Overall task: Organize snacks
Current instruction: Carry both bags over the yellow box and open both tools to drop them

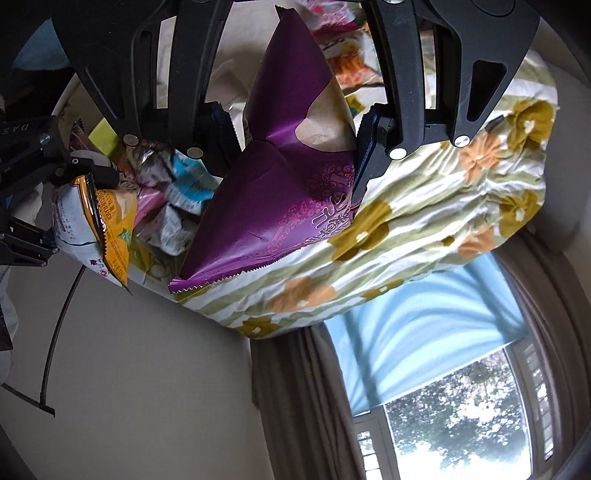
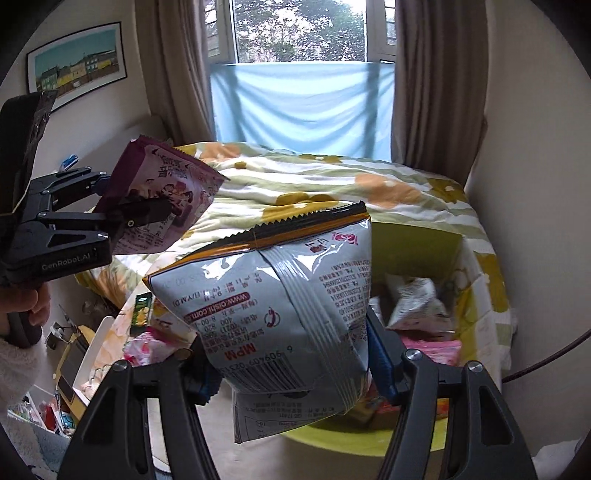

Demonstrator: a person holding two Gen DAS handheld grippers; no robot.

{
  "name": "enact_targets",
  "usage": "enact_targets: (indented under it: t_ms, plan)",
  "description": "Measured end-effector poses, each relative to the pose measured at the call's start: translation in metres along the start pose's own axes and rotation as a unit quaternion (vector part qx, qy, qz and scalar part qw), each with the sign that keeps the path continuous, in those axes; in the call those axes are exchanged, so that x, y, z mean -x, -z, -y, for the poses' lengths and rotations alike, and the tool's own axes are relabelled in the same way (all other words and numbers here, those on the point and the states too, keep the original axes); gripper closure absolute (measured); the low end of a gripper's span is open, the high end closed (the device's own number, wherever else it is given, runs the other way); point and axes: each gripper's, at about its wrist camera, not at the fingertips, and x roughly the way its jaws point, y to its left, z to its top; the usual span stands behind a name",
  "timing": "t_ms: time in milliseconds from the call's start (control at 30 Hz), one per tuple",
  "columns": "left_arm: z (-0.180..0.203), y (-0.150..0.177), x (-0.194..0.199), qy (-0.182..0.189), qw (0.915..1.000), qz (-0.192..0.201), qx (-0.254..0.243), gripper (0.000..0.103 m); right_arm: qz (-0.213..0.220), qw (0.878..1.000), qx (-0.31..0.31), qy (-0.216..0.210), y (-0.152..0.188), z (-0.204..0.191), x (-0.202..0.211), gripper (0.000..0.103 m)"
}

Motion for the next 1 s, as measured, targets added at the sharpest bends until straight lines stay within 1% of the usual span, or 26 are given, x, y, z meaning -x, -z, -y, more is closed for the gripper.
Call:
enact_targets:
  t_ms: [133, 200, 333, 433, 500, 533, 567, 600, 633, 700, 833, 1000]
  plan:
    - [0.041, -0.029, -0.035, 0.013, 0.9999, -0.002, -0.002, 0.054, -0.001, 1.000, -0.007, 0.002, -0.001, 0.040, 0.000, 0.042]
    - [0.063, -0.041, -0.058, 0.022, 0.9997, -0.010, 0.000, 0.054, -0.005, 1.000, -0.012, -0.001, -0.001, 0.060, -0.002, 0.042]
    - [0.096, -0.058, -0.102, 0.025, 0.9993, -0.029, 0.002, 0.053, -0.018, 1.000, -0.022, -0.004, 0.000, 0.094, -0.009, 0.042]
    - [0.112, -0.064, -0.131, 0.022, 0.9986, -0.048, 0.010, 0.053, -0.028, 0.999, -0.028, -0.010, 0.002, 0.117, -0.014, 0.042]
    - [0.116, -0.064, -0.148, 0.027, 0.9971, -0.066, 0.026, 0.050, -0.035, 0.999, -0.029, -0.013, 0.005, 0.129, -0.017, 0.042]
    - [0.116, -0.064, -0.155, 0.030, 0.9961, -0.074, 0.038, 0.045, -0.037, 0.999, -0.029, -0.014, 0.007, 0.133, -0.018, 0.042]
    - [0.115, -0.062, -0.159, 0.029, 0.9951, -0.081, 0.050, 0.028, -0.041, 0.999, -0.032, -0.017, 0.009, 0.138, -0.020, 0.042]
    - [0.114, -0.062, -0.162, 0.023, 0.9943, -0.085, 0.060, 0.006, -0.044, 0.998, -0.035, -0.020, 0.010, 0.143, -0.022, 0.042]
    - [0.112, -0.059, -0.160, 0.017, 0.9943, -0.082, 0.066, 0.001, -0.046, 0.998, -0.039, -0.023, 0.012, 0.147, -0.023, 0.042]
    - [0.111, -0.056, -0.153, 0.013, 0.9949, -0.072, 0.070, 0.000, -0.051, 0.997, -0.044, -0.029, 0.015, 0.154, -0.026, 0.042]
    - [0.110, -0.047, -0.141, -0.011, 0.9949, -0.076, 0.066, 0.000, -0.055, 0.997, -0.046, -0.037, 0.018, 0.161, -0.028, 0.042]
    - [0.107, -0.027, -0.125, -0.018, 0.9910, -0.089, 0.098, 0.000, -0.058, 0.996, -0.049, -0.048, 0.017, 0.168, -0.031, 0.042]
